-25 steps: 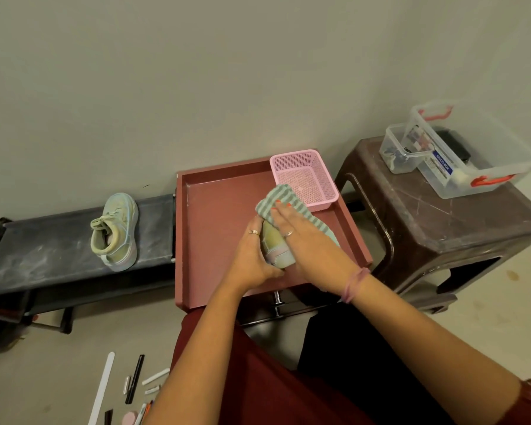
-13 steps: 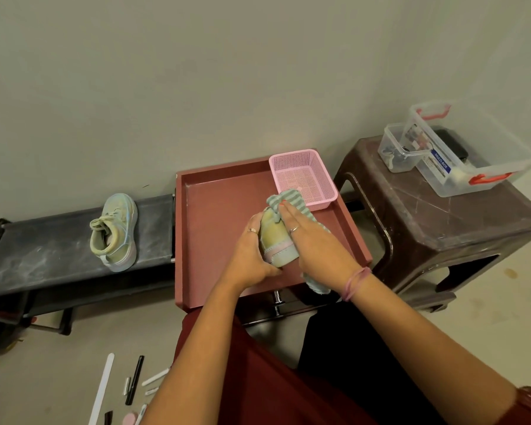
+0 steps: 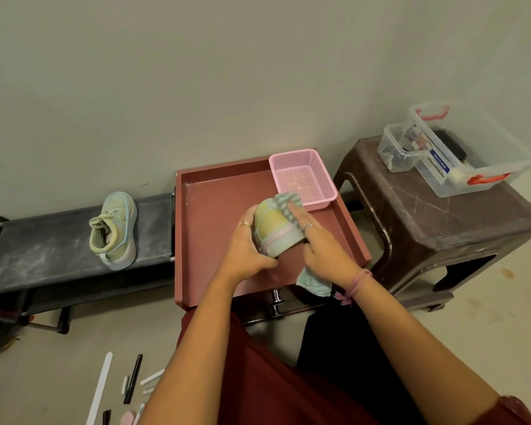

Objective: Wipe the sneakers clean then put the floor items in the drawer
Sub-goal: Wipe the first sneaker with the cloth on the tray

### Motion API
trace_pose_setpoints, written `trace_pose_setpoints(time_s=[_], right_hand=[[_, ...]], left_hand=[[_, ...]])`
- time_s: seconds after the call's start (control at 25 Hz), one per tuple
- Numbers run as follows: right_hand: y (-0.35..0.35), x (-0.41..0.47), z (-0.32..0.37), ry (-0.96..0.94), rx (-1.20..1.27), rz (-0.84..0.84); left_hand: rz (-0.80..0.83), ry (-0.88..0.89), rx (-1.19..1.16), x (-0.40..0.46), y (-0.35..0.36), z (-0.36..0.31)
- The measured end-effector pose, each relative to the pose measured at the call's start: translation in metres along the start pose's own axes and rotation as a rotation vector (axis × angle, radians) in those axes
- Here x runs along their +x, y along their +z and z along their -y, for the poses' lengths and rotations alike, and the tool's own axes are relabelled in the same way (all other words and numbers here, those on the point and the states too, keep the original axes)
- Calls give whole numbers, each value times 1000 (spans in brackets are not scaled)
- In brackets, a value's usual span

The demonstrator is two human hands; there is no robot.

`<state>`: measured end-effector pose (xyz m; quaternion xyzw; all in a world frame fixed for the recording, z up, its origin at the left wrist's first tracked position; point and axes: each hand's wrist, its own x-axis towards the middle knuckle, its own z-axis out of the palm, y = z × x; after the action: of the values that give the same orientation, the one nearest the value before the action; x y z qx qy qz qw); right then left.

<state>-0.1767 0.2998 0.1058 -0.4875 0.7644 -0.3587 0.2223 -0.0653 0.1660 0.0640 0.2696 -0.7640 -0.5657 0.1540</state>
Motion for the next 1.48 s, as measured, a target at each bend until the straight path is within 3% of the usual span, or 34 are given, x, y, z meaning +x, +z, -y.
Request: trace_pose_setpoints(time_s=[0.12,0.36,0.48,0.56,0.68,0.76,0.84,0.96,1.08,1.16,1.32,1.48], right_hand=[[15,-3,5,72,82,-80],[57,-27,13,-195,-619,-295],[77,-35,3,-310,-936,-236],[82,-36,-3,-335,-995,-219],[63,-22,3,-217,-783,-333],[46,-11,-2,-68,-351,-322],[40,-2,-15,37,47,-181],[47,7,-23,102,268,10],[42,13,-13,212,390,67],[32,14,3,163,421,72],[40,6,41,-141,2,152],[54,23,23,-91,37,228]], left_hand=[[9,-10,31,-2,-3,2],[-13,-23,-38,-3,-6,-2],[-40,-3,-50,-7,-5,-5],[-46,7,-68,-8,-4,-6],[-32,-2,-136,-9,-6,-5],[-44,-9,-126,-9,-7,-1],[-51,-33,-135,-11,-12,4],[-35,-56,-146,-16,-18,3],[-13,-71,-92,-19,-29,-3],[11,-86,-25,-19,-39,-5],[9,-63,124,-26,-57,-8],[-21,-96,253,-37,-77,-5]])
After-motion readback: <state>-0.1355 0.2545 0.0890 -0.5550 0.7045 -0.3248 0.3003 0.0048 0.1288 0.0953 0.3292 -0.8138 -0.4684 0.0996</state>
